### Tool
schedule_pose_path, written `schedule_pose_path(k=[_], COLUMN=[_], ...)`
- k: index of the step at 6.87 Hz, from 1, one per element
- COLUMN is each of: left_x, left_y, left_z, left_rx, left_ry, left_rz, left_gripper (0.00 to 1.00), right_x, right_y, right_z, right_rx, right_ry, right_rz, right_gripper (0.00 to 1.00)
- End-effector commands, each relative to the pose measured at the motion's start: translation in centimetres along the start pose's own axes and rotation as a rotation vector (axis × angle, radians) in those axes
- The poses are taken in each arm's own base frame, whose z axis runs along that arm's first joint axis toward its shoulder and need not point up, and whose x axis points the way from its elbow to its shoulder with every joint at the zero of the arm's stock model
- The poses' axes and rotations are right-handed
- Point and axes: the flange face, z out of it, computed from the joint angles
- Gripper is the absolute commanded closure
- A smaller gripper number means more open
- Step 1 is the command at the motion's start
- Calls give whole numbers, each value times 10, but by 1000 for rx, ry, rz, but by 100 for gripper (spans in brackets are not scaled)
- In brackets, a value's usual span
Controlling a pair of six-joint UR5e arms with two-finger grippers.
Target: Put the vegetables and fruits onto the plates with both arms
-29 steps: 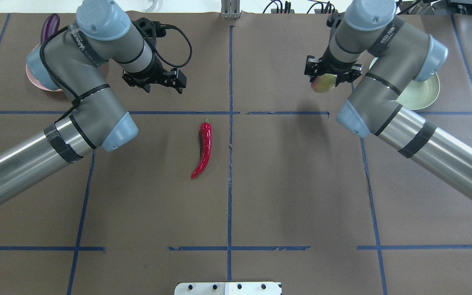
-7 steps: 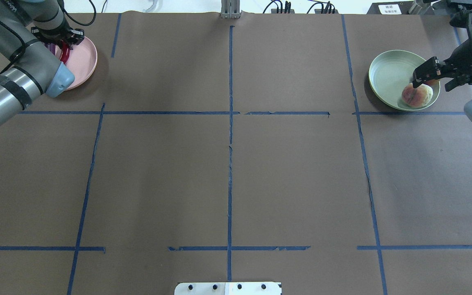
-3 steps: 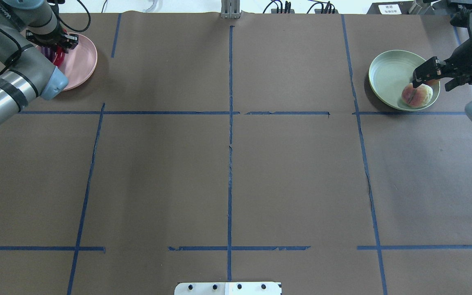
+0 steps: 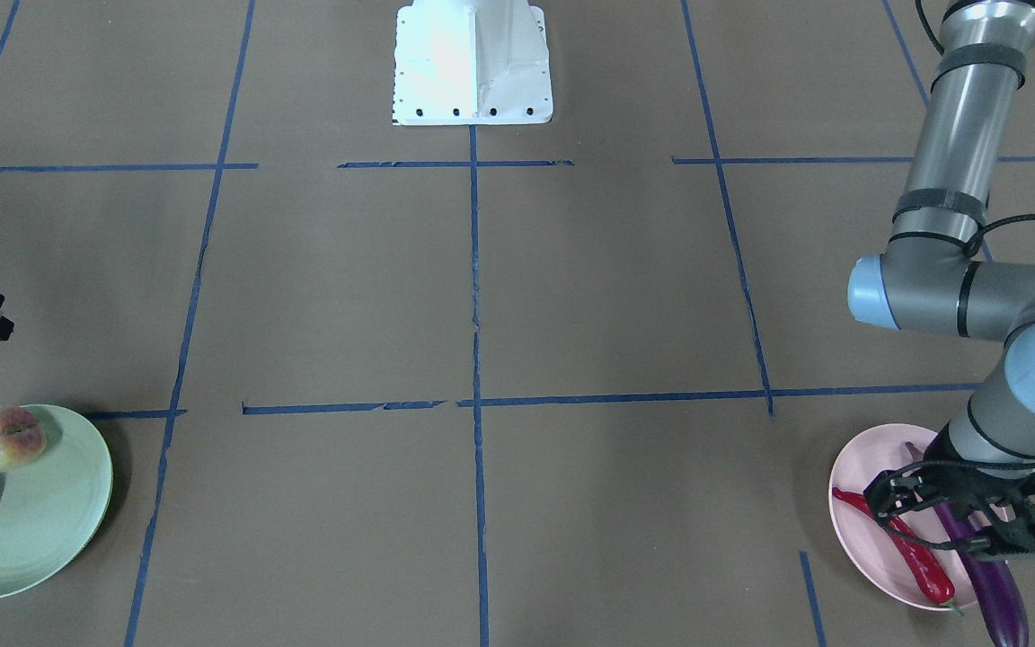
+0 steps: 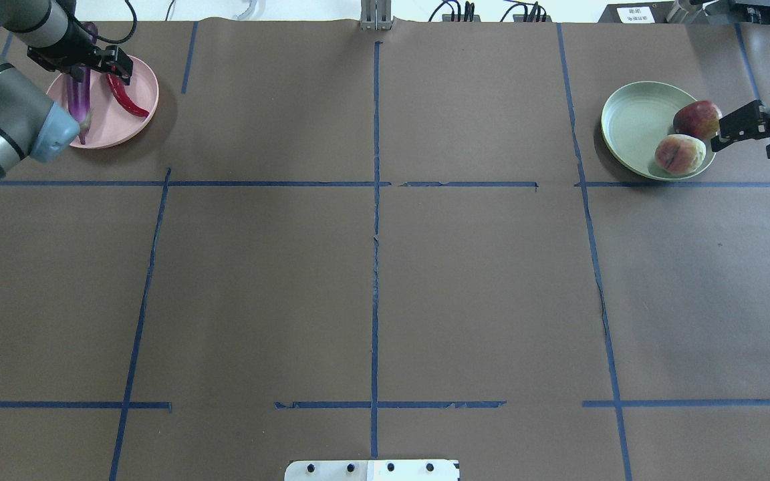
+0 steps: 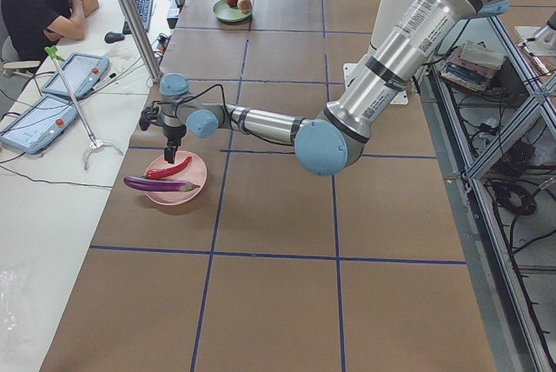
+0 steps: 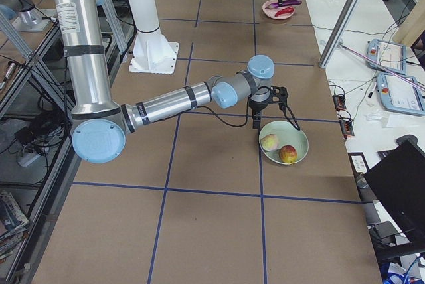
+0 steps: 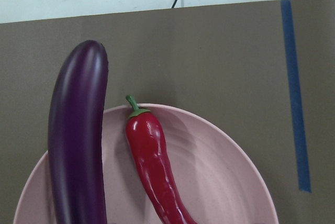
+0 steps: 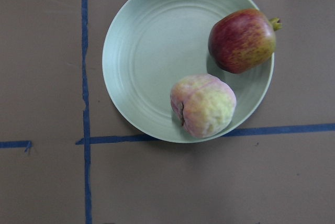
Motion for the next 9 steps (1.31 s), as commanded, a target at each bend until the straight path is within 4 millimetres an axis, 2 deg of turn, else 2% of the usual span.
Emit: schedule_pose_path(k=[1, 2, 3, 4, 5, 6, 8, 9], left_x=[-16, -38, -58, -95, -138, -167, -198, -199], left_y=[20, 37, 54, 65, 86, 96, 133, 134], left_z=[-86, -121, -143, -155, -158, -174, -163, -163], left_rx=[-47, -102, -125, -137, -187, -177, -211, -211], left_ry=[73, 39, 19, 15, 136, 187, 170, 165], left_rz=[49, 140, 192, 179, 178, 127, 84, 83], left_gripper=[16, 16, 16, 16, 15, 14, 13, 10], right_x=[34, 56, 74, 88, 111, 117, 125, 127], right_y=[4, 0, 7, 23, 47, 55, 62, 64], right_z=[-31, -45, -57, -70, -76, -73, -69, -67], right_rx=[-9, -25, -57, -103, -138, -146, -155, -160], right_ry=[-21, 8, 31, 58, 68, 78, 80, 79], right_rz=[31, 6, -36, -49, -71, -67, -58, -54], right_gripper=[0, 0, 0, 0, 0, 0, 0, 0])
